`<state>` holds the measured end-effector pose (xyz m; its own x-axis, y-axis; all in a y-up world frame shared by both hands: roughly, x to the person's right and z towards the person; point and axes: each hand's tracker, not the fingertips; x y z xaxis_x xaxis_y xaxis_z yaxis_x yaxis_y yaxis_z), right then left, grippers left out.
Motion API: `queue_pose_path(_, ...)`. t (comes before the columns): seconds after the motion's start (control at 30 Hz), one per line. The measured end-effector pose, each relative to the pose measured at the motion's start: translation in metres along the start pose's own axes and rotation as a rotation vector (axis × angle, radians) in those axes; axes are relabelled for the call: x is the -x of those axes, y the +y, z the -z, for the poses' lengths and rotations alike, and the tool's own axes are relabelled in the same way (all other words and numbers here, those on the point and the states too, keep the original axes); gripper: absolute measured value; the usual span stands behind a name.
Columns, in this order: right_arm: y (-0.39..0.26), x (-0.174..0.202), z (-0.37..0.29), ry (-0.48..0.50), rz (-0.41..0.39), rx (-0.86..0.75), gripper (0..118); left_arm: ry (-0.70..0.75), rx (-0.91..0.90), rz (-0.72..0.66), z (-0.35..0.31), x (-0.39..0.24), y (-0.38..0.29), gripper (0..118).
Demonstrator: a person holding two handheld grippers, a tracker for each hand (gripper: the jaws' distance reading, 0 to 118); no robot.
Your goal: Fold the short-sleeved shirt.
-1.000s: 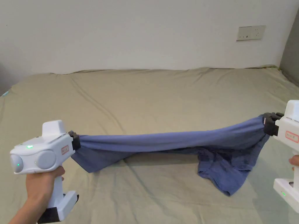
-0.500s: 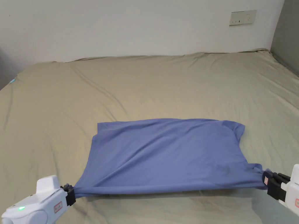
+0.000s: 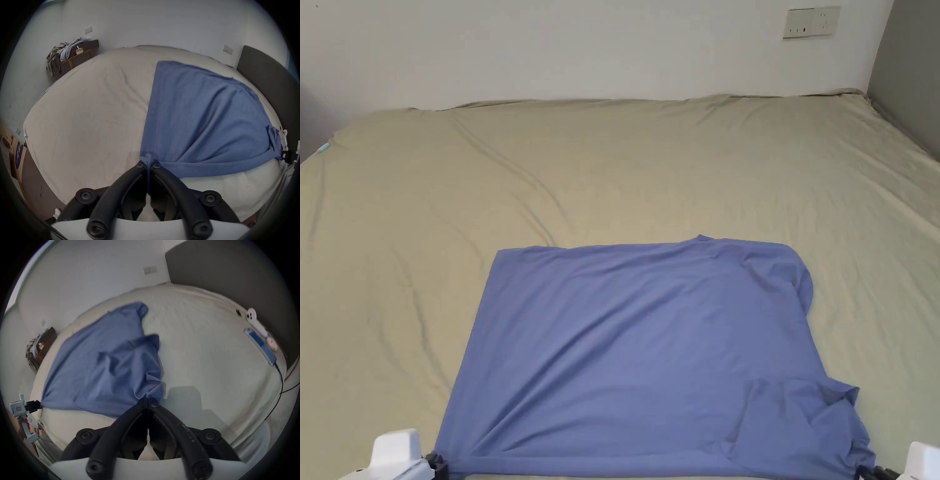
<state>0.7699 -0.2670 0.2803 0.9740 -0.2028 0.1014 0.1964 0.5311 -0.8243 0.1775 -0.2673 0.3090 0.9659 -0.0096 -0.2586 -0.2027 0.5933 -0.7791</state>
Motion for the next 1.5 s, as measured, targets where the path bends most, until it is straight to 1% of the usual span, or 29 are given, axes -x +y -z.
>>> queue_pose_path(0.03,-0.001,0.000,0.005,-0.017,0.001,0.018,2,-0.001,0.006,-0.003,0.002,-0.001,-0.001,2)
queue_pose_path(0.13,0.001,0.006,0.004,-0.022,0.000,0.002,3,0.005,-0.004,-0.037,-0.003,-0.004,0.002,3)
queue_pose_path(0.17,0.005,0.010,0.002,-0.034,-0.009,0.016,4,0.002,0.004,-0.051,-0.006,-0.004,0.004,6)
queue_pose_path(0.2,0.009,0.013,0.000,-0.037,-0.020,0.021,12,-0.001,0.010,-0.063,-0.009,-0.005,0.007,20)
queue_pose_path(0.23,0.013,0.017,-0.006,-0.043,-0.041,0.022,28,-0.008,0.020,-0.076,-0.013,-0.004,0.011,40)
queue_pose_path(0.27,0.019,0.023,-0.014,-0.043,-0.066,-0.003,51,-0.013,0.018,-0.093,-0.019,-0.005,0.015,69)
queue_pose_path(0.3,0.027,0.030,-0.024,-0.030,-0.095,-0.050,80,-0.023,-0.006,-0.100,-0.027,-0.008,0.020,98)
queue_pose_path(0.33,0.035,0.037,-0.032,-0.021,-0.112,-0.093,96,-0.050,-0.067,-0.110,-0.037,-0.011,0.027,113)
queue_pose_path(0.37,0.045,0.047,-0.043,-0.024,-0.123,-0.146,107,-0.071,-0.136,-0.116,-0.050,-0.014,0.036,117)
queue_pose_path(0.4,0.054,0.056,-0.054,-0.016,-0.140,-0.211,110,-0.085,-0.216,-0.118,-0.064,-0.020,0.046,117)
queue_pose_path(0.63,0.095,0.113,-0.123,0.020,-0.218,-0.561,110,-0.099,-0.601,-0.060,-0.137,-0.057,0.099,117)
queue_pose_path(0.67,0.098,0.120,-0.131,0.019,-0.223,-0.610,110,-0.091,-0.653,-0.059,-0.145,-0.061,0.102,116)
queue_pose_path(0.7,0.099,0.125,-0.139,0.020,-0.234,-0.652,109,-0.085,-0.702,-0.052,-0.152,-0.065,0.105,109)
queue_pose_path(0.73,0.099,0.128,-0.143,0.020,-0.244,-0.683,107,-0.083,-0.737,-0.038,-0.157,-0.068,0.104,97)
queue_pose_path(0.77,0.098,0.132,-0.148,0.009,-0.255,-0.718,102,-0.080,-0.768,-0.020,-0.158,-0.071,0.105,79)
queue_pose_path(0.8,0.096,0.136,-0.152,-0.008,-0.265,-0.745,86,-0.075,-0.788,0.004,-0.161,-0.075,0.104,46)
queue_pose_path(0.83,0.095,0.139,-0.155,-0.018,-0.272,-0.761,69,-0.060,-0.791,0.018,-0.162,-0.078,0.104,20)
queue_pose_path(0.87,0.093,0.141,-0.157,-0.033,-0.281,-0.774,46,-0.045,-0.789,0.027,-0.162,-0.081,0.102,0)
queue_pose_path(0.93,0.089,0.146,-0.158,-0.069,-0.307,-0.794,27,-0.045,-0.786,0.032,-0.159,-0.080,0.101,0)
queue_pose_path(0.97,0.088,0.146,-0.158,-0.094,-0.324,-0.805,19,-0.091,-0.778,0.036,-0.158,-0.078,0.101,0)
queue_pose_path(1.0,0.086,0.149,-0.159,-0.113,-0.333,-0.816,2,-0.127,-0.757,0.029,-0.156,-0.077,0.100,0)
queue_pose_path(1.07,0.087,0.148,-0.160,-0.085,-0.327,-0.806,1,-0.101,-0.749,0.031,-0.153,-0.078,0.098,0)
queue_pose_path(1.13,0.087,0.147,-0.159,-0.083,-0.324,-0.800,1,-0.087,-0.688,0.065,-0.148,-0.073,0.098,0)
queue_pose_path(1.2,0.087,0.147,-0.159,-0.082,-0.324,-0.794,1,-0.083,-0.551,0.078,-0.137,-0.068,0.098,0)
queue_pose_path(1.3,0.088,0.145,-0.156,-0.065,-0.313,-0.776,1,-0.120,-0.345,0.047,-0.112,-0.046,0.090,0)
queue_pose_path(1.37,0.087,0.143,-0.154,-0.061,-0.314,-0.768,2,-0.110,-0.222,0.034,-0.095,-0.033,0.081,0)
queue_pose_path(1.43,0.086,0.143,-0.151,-0.068,-0.317,-0.762,2,-0.120,-0.174,0.024,-0.083,-0.018,0.066,0)
queue_pose_path(1.47,0.086,0.143,-0.150,-0.068,-0.317,-0.759,2,-0.129,-0.131,0.011,-0.077,-0.011,0.060,5)
queue_pose_path(1.5,0.086,0.142,-0.148,-0.068,-0.313,-0.752,2,-0.133,-0.084,0.002,-0.071,-0.005,0.055,26)
